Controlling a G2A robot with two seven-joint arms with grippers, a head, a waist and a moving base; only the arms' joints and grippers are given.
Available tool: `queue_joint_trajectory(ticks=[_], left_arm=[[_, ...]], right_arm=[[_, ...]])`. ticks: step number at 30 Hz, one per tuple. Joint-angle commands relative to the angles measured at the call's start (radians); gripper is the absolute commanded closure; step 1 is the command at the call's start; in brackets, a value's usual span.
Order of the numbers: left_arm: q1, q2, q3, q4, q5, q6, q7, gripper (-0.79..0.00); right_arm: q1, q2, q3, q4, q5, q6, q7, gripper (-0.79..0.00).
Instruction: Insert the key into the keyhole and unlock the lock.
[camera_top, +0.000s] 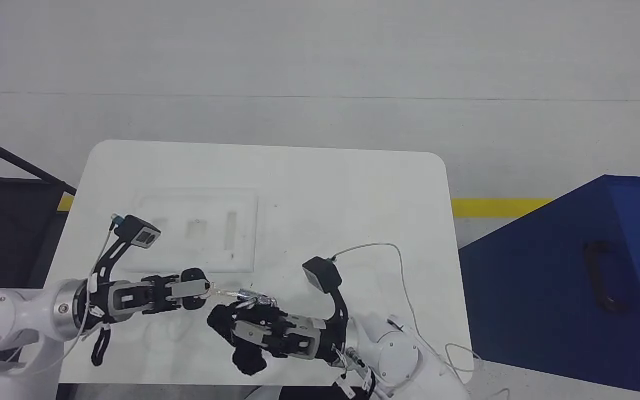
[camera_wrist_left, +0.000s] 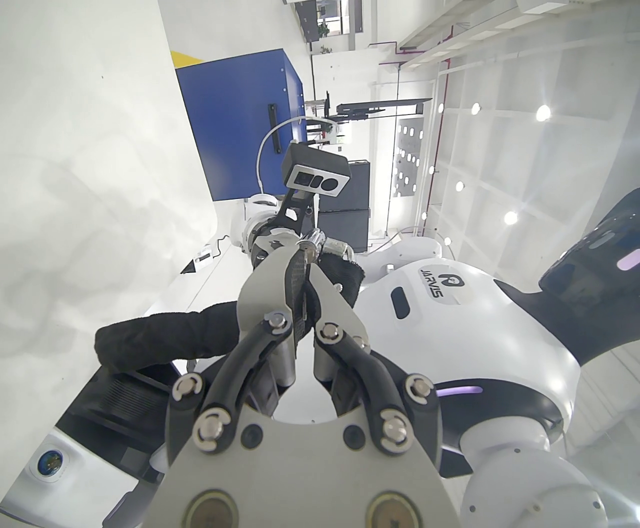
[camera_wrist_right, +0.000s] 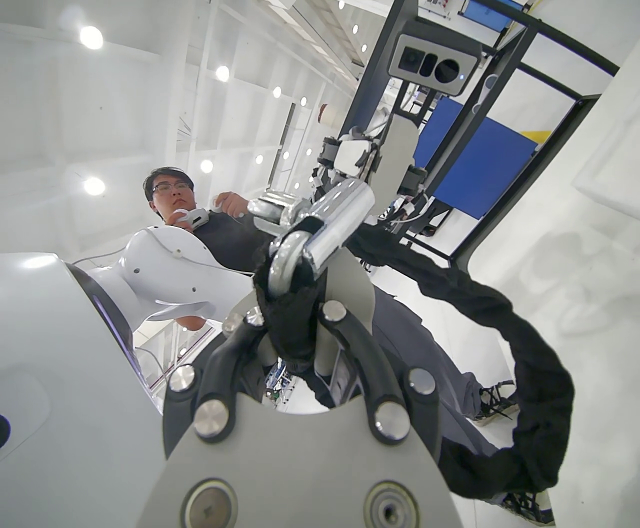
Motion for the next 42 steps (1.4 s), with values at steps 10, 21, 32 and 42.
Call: queue_joint_trajectory(ticks=[10,21,32,42], left_arm=[[0.056,0.000,-0.067,0.003,-0.030,-0.054,0.024,0.000],[0.064,-0.008,-0.101,0.005,-0.093,-0.157,0.090,0.000],[-0.023,0.038,-0.127,0.044,-0.153,0.397,0.012,0.000],[0.047,0.193,-0.092,0.059,-0.310,0.464,0.079,0.000]], right_arm=[[-0.034,0.014,0.044,-0.042,-0.172,-0.035,-0.102,0.000],[-0.033,0.017,0.030,-0.050,-0.135,-0.045,-0.096,0.000],[-0.047,0.049,0.106,-0.170,-0.482,-0.023,-0.027,0.000],[-0.064,0.073,0.118,-0.314,-0.778,0.024,0.030,0.000]])
